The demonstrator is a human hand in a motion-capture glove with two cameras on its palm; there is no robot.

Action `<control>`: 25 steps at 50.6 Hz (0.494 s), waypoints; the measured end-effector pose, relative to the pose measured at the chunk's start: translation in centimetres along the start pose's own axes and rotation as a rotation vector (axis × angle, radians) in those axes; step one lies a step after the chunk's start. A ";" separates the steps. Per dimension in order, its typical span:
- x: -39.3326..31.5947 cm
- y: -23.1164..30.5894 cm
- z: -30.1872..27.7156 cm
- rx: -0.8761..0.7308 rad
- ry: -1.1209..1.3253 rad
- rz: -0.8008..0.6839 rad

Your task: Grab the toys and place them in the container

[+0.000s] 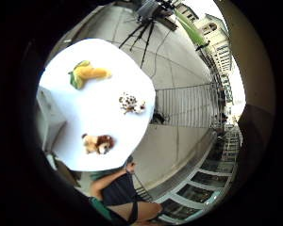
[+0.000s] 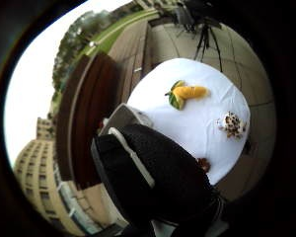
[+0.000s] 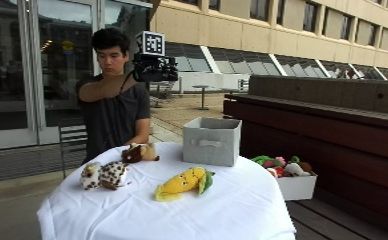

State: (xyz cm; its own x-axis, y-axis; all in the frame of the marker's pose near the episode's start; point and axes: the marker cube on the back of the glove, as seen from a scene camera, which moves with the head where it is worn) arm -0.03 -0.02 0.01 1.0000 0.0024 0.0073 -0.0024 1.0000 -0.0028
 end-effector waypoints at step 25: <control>0.5 0.1 0.5 -0.006 0.009 0.011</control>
State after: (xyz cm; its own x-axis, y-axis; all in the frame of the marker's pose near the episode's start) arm 0.45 0.07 0.50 0.9999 0.0131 -0.0017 -0.0131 0.9999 -0.0085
